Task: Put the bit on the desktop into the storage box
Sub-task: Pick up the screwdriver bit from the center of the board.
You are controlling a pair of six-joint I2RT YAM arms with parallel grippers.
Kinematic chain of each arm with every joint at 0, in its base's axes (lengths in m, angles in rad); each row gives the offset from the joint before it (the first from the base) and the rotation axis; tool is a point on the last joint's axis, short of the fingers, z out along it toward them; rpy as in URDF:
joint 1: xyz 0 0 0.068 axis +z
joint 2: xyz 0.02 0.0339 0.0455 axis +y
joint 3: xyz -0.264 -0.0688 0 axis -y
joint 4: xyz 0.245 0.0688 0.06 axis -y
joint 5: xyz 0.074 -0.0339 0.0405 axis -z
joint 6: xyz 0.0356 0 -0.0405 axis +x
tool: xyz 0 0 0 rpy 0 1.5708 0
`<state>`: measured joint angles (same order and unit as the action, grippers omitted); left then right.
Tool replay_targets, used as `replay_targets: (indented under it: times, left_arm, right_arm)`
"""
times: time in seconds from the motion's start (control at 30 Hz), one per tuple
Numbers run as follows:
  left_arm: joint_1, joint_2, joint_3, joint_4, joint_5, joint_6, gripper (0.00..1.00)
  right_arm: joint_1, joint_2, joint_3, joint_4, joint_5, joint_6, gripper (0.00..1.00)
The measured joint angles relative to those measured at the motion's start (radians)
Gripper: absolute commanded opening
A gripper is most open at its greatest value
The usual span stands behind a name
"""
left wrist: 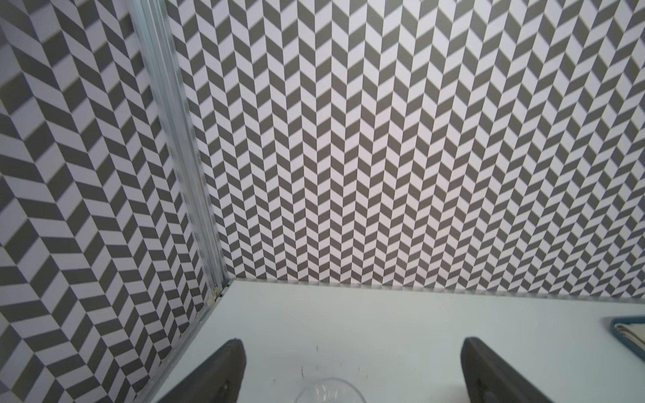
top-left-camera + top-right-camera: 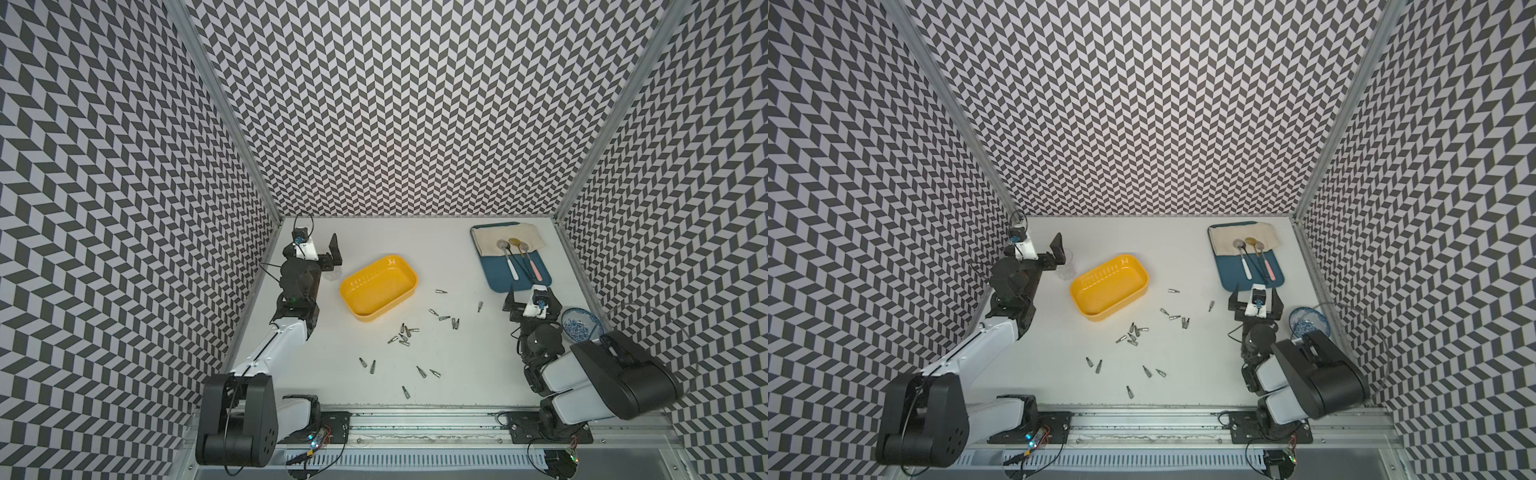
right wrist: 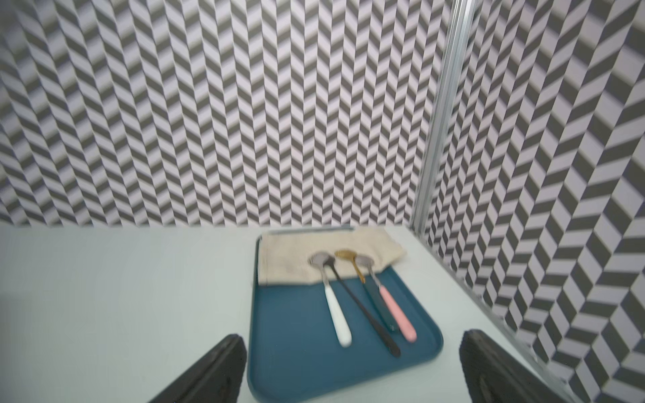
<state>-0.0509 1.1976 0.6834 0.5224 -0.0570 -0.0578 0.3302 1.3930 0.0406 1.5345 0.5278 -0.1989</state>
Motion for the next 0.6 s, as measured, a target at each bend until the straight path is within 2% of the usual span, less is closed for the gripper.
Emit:
replay_targets:
  times: [0.1, 0.17, 0.23, 0.37, 0.43, 0.5, 0.6]
  left_arm:
    - [-0.015, -0.033, 0.088, -0.194, -0.002, -0.024, 1.0]
    - [-0.032, -0.052, 0.127, -0.341, -0.002, -0.048, 1.0]
    - [-0.043, -0.074, 0.141, -0.457, 0.008, -0.079, 1.0]
    - [-0.062, -0.142, 0.141, -0.663, 0.043, -0.128, 1.0]
    - [-0.066, -0.179, 0.142, -0.746, 0.053, -0.156, 1.0]
    - [-0.068, -0.212, 0.148, -0.819, 0.068, -0.177, 1.0]
    - [-0.09, -0.239, 0.17, -0.939, 0.068, -0.203, 0.99]
  right_arm:
    - [0.081, -0.198, 0.124, -0.176, 0.055, -0.039, 0.99]
    - [0.11, -0.312, 0.298, -0.476, 0.067, 0.01, 0.99]
    - [0.113, -0.351, 0.514, -0.785, 0.062, 0.102, 0.99]
    - [0.113, -0.317, 0.898, -1.344, 0.029, 0.296, 0.99]
    - [0.113, -0.266, 1.025, -1.564, -0.015, 0.373, 0.99]
    - [0.113, -0.212, 1.095, -1.751, -0.08, 0.431, 0.99]
    - [0.112, -0.139, 1.112, -1.979, -0.198, 0.505, 0.99]
